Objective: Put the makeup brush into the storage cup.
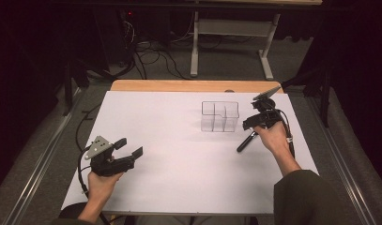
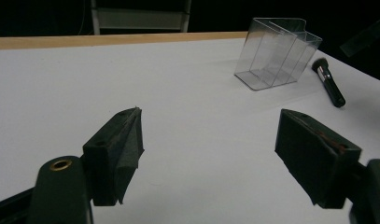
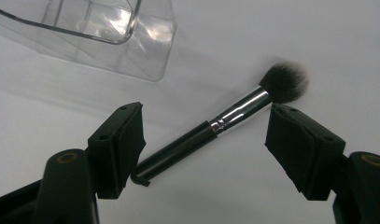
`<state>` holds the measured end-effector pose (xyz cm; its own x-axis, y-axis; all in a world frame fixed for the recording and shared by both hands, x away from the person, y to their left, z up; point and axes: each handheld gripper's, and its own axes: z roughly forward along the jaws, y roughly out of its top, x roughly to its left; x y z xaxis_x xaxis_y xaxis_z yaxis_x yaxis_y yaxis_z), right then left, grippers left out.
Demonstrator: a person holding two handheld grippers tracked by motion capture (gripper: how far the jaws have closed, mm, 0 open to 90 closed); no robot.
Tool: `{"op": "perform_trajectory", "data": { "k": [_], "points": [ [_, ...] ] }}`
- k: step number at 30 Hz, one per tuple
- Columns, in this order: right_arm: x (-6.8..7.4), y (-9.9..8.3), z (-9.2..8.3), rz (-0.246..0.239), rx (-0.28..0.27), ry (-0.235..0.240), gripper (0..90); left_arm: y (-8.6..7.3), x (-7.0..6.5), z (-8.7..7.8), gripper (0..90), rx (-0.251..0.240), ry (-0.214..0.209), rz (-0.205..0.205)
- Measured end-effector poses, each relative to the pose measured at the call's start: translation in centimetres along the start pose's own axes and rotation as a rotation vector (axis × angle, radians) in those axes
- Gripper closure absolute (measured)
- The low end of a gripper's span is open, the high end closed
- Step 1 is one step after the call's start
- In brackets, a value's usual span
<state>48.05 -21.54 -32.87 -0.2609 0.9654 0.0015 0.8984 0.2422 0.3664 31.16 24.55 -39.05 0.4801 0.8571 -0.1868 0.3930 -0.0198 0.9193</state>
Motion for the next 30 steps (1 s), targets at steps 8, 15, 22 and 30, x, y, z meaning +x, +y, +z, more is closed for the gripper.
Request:
{"op": "perform_trajectory", "data": {
  "k": [8,15,22,30],
  "points": [
    [-0.5,0.2,0.7,0.022,0.032,-0.004,29.6,0.0,0.0,0.0,23.5,0.0,0.0,0.0],
    [-0.7,0.2,1.4,0.031,0.056,0.0,29.6,0.0,0.0,0.0,23.4,-0.001,0.0,0.0],
    [-0.8,0.2,2.2,0.05,0.089,0.003,29.6,0.0,0.0,0.0,23.5,0.001,0.0,0.001],
    [-1.2,0.3,2.7,0.061,0.111,-0.001,29.9,0.0,0.0,-0.1,23.4,0.001,0.0,0.001]
  ]
}}
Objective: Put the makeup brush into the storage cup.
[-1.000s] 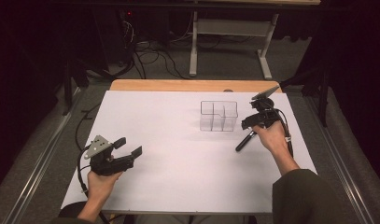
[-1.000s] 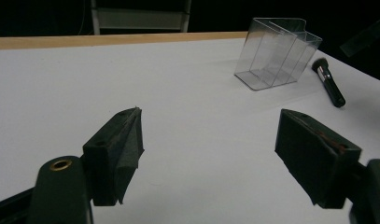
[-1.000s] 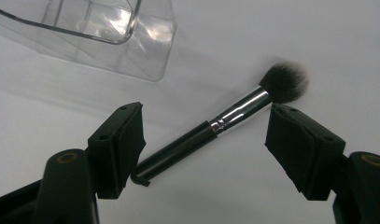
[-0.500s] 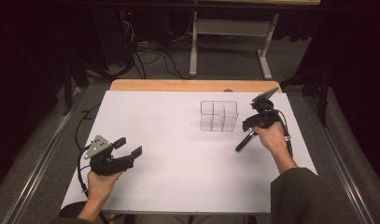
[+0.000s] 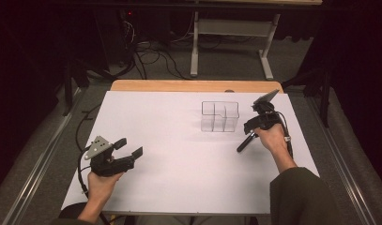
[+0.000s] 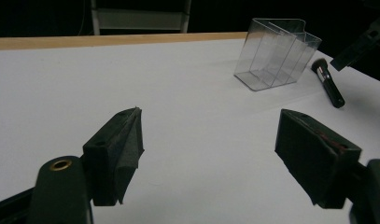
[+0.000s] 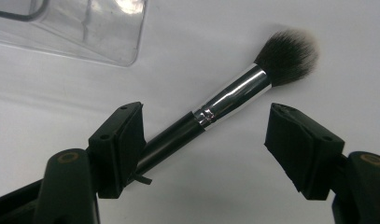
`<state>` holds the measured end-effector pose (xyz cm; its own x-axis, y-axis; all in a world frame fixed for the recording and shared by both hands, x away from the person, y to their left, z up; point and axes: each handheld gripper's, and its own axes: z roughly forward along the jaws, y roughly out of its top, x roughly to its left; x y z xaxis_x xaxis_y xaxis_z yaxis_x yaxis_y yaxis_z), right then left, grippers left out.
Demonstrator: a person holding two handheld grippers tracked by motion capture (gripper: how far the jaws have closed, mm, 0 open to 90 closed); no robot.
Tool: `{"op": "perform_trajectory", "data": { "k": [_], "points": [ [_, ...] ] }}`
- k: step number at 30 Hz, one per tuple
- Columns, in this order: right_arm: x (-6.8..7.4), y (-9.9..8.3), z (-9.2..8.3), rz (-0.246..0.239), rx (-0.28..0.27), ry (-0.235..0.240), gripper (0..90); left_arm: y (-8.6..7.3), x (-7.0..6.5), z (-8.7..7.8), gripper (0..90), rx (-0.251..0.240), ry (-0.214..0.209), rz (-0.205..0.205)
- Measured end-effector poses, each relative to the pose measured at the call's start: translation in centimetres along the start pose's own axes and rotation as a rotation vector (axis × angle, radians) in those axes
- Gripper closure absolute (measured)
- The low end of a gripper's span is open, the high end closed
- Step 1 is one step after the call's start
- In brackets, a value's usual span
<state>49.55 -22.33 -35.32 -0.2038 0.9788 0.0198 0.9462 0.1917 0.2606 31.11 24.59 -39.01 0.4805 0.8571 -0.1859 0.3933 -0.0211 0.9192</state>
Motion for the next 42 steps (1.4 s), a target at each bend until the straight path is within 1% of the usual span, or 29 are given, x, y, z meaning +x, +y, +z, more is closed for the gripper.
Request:
{"op": "perform_trajectory", "data": {
  "k": [3,10,16,17,23,24,26,28,31,34,35,36,42],
  "points": [
    [0.0,0.1,0.2,0.0,0.005,-0.003,30.1,0.0,0.0,0.0,23.4,0.0,0.0,0.0],
    [-0.1,0.3,0.9,0.012,0.038,0.002,30.2,0.0,0.0,0.0,23.5,0.0,0.0,-0.002],
    [-0.3,0.5,1.4,0.026,0.054,-0.003,30.4,0.0,0.0,0.1,23.5,0.002,-0.001,-0.001],
    [-0.3,0.5,1.5,0.025,0.061,-0.012,30.4,0.0,0.0,0.1,23.5,0.002,-0.001,-0.002],
    [-0.6,0.6,1.9,0.047,0.068,-0.007,30.7,0.0,0.0,0.1,23.5,0.005,-0.001,0.001],
    [-0.6,0.6,2.0,0.041,0.072,-0.01,30.7,0.0,0.0,0.1,23.4,0.005,-0.001,0.001],
    [-0.6,0.7,2.2,0.045,0.072,-0.002,30.9,0.0,0.0,0.1,23.5,0.005,-0.001,0.001],
    [-0.6,0.7,2.4,0.041,0.078,-0.009,31.0,0.0,0.0,0.1,23.5,0.006,-0.001,0.001],
    [-0.5,0.8,2.6,0.05,0.082,-0.008,31.3,0.0,0.0,0.1,23.5,0.007,-0.003,0.001],
    [-0.5,0.9,2.8,0.048,0.091,-0.007,31.6,0.0,0.0,0.1,23.5,0.007,-0.003,0.001],
    [-0.5,0.9,2.9,0.051,0.093,-0.014,32.1,0.0,0.0,0.1,23.5,0.008,-0.003,0.001],
    [-0.5,0.9,3.0,0.052,0.089,-0.011,32.4,0.0,0.0,0.1,23.5,0.008,-0.003,0.001],
    [-0.7,1.0,3.3,0.062,0.1,-0.018,34.6,0.0,0.0,0.1,23.5,0.006,-0.004,0.001]
  ]
}}
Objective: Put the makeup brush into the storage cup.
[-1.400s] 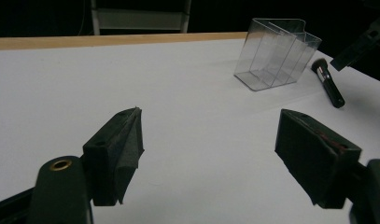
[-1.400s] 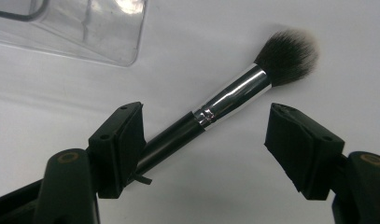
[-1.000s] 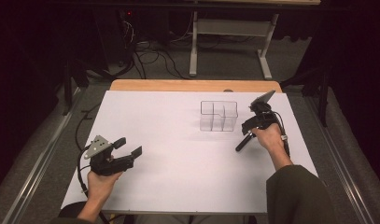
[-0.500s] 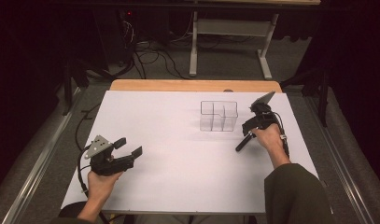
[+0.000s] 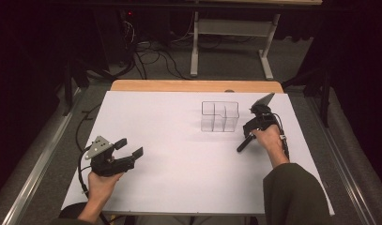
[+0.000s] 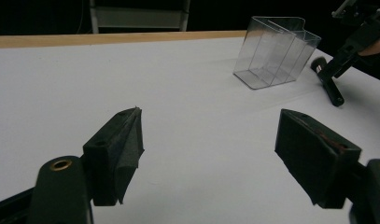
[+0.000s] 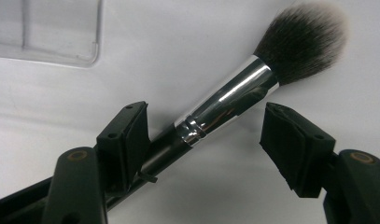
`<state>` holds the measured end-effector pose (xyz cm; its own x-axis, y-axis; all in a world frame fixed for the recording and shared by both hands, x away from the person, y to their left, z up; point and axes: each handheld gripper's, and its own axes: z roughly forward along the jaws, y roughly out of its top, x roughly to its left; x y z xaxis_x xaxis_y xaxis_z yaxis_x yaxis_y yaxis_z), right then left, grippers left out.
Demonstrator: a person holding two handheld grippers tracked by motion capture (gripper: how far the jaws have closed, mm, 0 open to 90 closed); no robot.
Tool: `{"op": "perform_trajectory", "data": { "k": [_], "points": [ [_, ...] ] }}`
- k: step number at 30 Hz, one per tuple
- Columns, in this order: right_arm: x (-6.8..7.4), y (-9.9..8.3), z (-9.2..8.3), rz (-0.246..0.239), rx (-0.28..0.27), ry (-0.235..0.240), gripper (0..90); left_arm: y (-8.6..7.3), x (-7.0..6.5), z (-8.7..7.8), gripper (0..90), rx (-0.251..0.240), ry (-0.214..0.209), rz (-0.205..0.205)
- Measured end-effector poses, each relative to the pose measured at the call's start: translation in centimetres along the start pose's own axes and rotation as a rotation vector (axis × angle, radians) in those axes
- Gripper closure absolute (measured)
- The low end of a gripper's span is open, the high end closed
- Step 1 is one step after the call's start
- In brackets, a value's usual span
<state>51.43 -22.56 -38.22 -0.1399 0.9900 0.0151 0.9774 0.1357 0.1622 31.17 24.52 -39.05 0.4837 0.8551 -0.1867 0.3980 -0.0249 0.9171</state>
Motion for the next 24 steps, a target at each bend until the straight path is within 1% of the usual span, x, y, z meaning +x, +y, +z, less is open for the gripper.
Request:
{"op": "perform_trajectory", "data": {
  "k": [5,9,19,24],
  "points": [
    [-0.18,0.04,0.09,0.004,0.007,-0.006,36.6,0.0,-0.03,0.0,23.5,0.0,-0.002,0.001],
    [-0.15,0.06,0.3,0.01,0.008,0.0,38.3,0.0,-0.03,0.0,23.5,0.0,-0.001,0.001],
    [-0.29,0.05,0.38,-0.008,0.014,-0.008,42.8,-0.01,-0.04,0.01,23.6,0.002,0.0,0.001],
    [-0.45,-0.05,0.45,-0.013,0.027,-0.012,45.7,-0.01,-0.04,0.04,23.6,0.003,0.001,-0.001]
  ]
}}
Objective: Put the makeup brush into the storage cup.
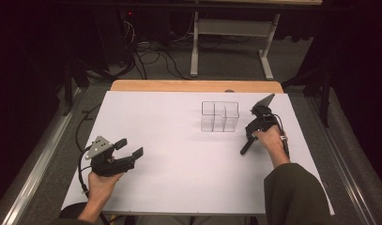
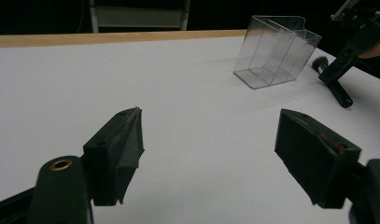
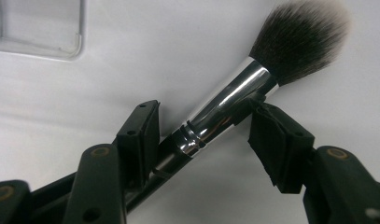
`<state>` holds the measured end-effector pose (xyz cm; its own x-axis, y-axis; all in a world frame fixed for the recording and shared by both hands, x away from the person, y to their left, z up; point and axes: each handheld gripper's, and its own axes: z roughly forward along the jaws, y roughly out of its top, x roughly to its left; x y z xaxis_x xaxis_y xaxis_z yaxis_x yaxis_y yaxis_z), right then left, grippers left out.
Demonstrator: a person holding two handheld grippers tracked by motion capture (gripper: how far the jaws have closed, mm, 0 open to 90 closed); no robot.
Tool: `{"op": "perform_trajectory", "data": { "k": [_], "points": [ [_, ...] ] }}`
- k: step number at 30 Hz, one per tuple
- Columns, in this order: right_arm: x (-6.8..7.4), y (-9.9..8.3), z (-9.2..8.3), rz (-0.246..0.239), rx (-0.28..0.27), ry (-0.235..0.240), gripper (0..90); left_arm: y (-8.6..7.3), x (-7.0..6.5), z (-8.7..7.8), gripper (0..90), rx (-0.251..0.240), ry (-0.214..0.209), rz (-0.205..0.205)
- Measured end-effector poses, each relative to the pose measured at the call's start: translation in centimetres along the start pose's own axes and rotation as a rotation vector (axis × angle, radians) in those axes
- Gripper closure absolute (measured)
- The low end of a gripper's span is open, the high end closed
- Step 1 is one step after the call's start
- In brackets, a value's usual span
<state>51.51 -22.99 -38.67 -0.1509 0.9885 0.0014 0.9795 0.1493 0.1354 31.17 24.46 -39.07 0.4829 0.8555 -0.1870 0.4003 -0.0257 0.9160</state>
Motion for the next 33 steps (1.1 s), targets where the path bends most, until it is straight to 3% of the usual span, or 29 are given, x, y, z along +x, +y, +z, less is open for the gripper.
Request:
{"op": "perform_trajectory", "data": {
  "k": [15,33],
  "points": [
    [-0.1,-0.19,-0.05,-0.038,0.003,-0.013,56.5,-0.03,-0.03,0.1,23.7,0.009,0.0,0.001],
    [-0.05,-0.53,-0.17,-0.119,0.025,-0.022,70.0,-0.04,-0.04,0.19,23.9,0.014,-0.002,-0.005]
  ]
}}
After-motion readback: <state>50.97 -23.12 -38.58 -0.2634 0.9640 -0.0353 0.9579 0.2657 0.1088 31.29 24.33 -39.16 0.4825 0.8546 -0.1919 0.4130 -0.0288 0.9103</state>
